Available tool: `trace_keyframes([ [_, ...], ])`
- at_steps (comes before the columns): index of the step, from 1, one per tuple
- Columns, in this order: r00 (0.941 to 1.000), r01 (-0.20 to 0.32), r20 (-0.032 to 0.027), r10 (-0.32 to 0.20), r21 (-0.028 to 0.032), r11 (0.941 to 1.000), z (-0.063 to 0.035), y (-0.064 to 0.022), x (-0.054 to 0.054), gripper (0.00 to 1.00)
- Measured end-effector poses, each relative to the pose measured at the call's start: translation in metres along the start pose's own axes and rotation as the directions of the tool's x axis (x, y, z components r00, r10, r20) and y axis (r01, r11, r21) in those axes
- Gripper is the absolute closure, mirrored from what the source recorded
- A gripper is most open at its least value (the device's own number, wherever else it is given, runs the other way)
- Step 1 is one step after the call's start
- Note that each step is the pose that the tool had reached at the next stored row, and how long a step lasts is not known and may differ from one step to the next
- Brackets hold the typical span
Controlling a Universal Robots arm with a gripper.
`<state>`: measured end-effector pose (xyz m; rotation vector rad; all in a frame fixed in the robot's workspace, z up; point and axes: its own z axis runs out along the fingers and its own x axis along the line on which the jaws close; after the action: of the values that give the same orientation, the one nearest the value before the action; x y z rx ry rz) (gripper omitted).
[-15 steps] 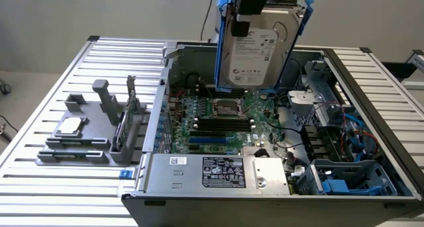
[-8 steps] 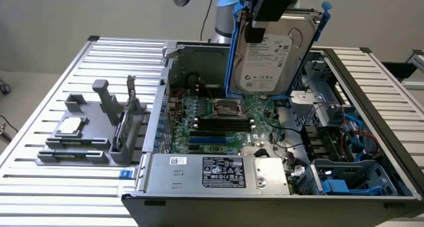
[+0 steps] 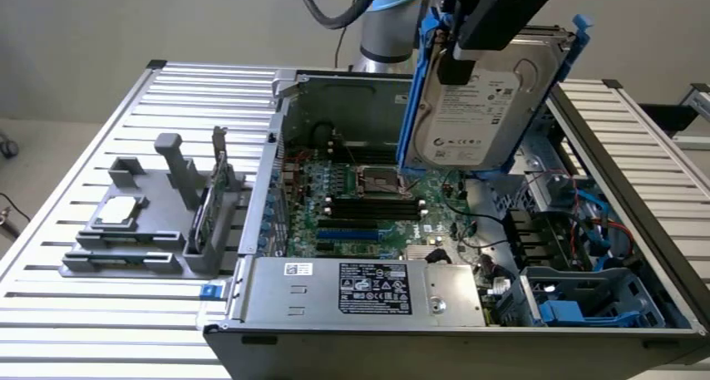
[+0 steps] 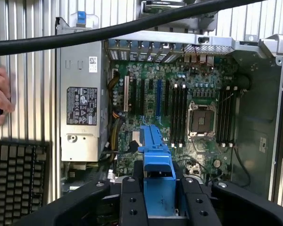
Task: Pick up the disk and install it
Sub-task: 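Pick up the disk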
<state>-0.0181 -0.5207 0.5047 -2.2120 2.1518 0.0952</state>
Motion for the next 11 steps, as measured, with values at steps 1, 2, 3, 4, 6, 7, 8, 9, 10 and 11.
trace_keyframes([
  [1, 1.0000, 0.000, 0.0004, 0.000, 0.0000, 1.0000, -0.0002, -0.0023, 0.002, 0.67],
  [2, 1.0000, 0.000, 0.0008, 0.000, 0.0000, 1.0000, -0.0004, -0.0047, 0.004, 0.67],
  [3, 1.0000, 0.000, 0.0012, 0.000, 0.0000, 1.0000, -0.0006, -0.0069, 0.007, 0.67],
  [4, 1.0000, 0.000, 0.0016, 0.000, 0.0000, 1.0000, -0.0008, -0.0089, 0.009, 0.67],
  [6, 1.0000, 0.000, 0.0025, 0.000, 0.0000, 1.0000, -0.0012, -0.0130, 0.013, 0.67],
  [7, 1.0000, 0.000, 0.0032, 0.000, 0.0001, 1.0000, -0.0013, -0.0151, 0.016, 0.67],
  [8, 1.0000, 0.000, 0.0035, 0.000, 0.0001, 1.0000, -0.0015, -0.0169, 0.018, 0.67],
  [9, 1.0000, 0.000, 0.0040, 0.000, 0.0001, 1.0000, -0.0017, -0.0187, 0.021, 0.67],
  [10, 1.0000, 0.000, 0.0045, 0.000, 0.0001, 1.0000, -0.0019, -0.0205, 0.023, 0.67],
  [11, 1.0000, 0.000, 0.0051, 0.000, 0.0001, 1.0000, -0.0021, -0.0223, 0.026, 0.67],
])
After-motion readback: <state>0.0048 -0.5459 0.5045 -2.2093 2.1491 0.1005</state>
